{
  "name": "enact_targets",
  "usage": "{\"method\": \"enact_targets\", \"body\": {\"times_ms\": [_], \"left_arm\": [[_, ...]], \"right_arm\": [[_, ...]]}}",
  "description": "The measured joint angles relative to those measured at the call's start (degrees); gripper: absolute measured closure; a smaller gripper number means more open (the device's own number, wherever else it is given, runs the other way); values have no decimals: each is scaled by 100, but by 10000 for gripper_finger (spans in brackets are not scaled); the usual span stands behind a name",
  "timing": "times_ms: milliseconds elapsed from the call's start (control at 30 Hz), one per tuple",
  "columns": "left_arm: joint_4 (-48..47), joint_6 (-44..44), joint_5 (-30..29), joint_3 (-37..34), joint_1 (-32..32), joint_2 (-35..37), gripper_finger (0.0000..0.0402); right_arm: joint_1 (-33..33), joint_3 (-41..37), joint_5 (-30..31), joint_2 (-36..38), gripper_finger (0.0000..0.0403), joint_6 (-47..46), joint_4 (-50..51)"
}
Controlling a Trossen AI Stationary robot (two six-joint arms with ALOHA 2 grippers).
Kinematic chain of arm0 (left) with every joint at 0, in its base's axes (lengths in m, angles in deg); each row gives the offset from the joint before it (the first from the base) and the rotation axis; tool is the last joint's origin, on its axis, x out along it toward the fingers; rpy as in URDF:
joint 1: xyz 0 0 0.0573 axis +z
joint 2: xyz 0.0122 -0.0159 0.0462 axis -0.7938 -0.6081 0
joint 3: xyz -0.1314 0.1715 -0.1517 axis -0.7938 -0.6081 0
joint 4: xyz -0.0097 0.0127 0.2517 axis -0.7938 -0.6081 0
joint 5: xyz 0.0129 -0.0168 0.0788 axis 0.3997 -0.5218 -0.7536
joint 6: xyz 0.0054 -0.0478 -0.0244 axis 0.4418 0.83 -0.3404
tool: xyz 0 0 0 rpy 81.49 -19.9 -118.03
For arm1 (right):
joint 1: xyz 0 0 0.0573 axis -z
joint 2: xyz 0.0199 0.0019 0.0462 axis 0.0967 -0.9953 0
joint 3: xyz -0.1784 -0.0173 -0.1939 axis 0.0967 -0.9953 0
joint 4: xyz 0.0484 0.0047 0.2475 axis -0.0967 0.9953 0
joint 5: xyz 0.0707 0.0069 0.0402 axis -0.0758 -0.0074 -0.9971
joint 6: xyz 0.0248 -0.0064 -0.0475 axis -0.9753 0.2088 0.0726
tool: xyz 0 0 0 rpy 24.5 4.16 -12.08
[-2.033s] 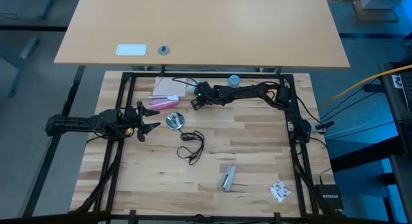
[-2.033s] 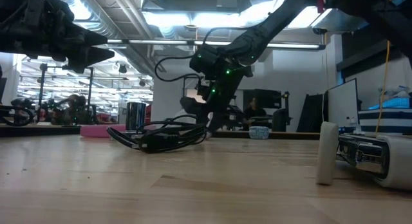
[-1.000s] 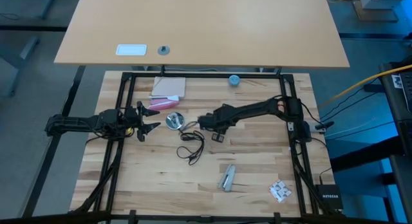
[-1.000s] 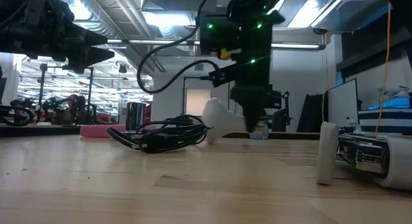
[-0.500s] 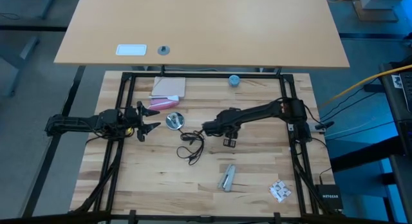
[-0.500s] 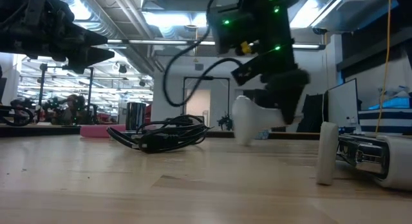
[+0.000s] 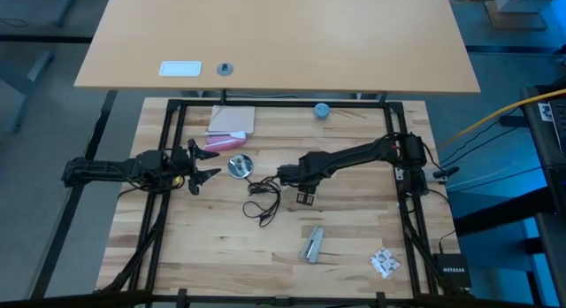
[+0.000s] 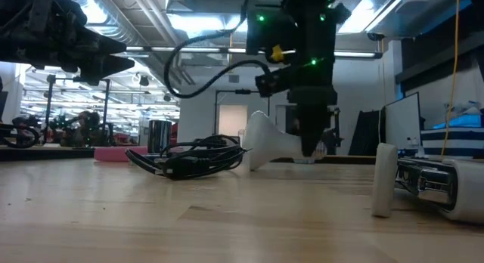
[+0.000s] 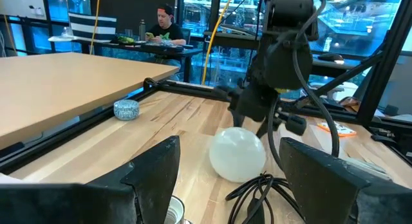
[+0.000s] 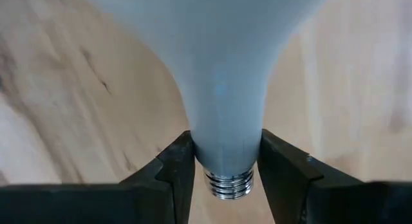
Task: Screw lightbulb
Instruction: Insert the lightbulb into the lamp
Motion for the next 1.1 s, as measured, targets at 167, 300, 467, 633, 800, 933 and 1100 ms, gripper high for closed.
{"method": "enact_targets", "body": {"times_ms": [167, 300, 467, 633, 800, 933, 1100], "left_arm": [[0, -1, 0, 0, -2, -2, 144], [0, 0, 0, 0, -2, -32, 144], [2, -1, 0, 0, 0, -130, 144], [0, 7, 0, 2, 0, -292, 144], [0, 154, 0, 2, -1, -481, 144], [0, 171, 0, 0, 0, -636, 144], [0, 173, 0, 0, 0, -789, 144]], "right_arm": [[0, -341, 35, 2, 254, -19, -271], [0, -626, 29, 45, 253, 330, -886], [13, -790, -307, 40, 253, 779, -1421], [52, -796, -550, 32, 253, 1389, -1585], [260, -796, -1053, 27, 253, 1921, -1590], [392, -798, -1281, 63, 253, 2358, -1527], [469, -822, -1488, 275, 253, 2978, -1210]]}}
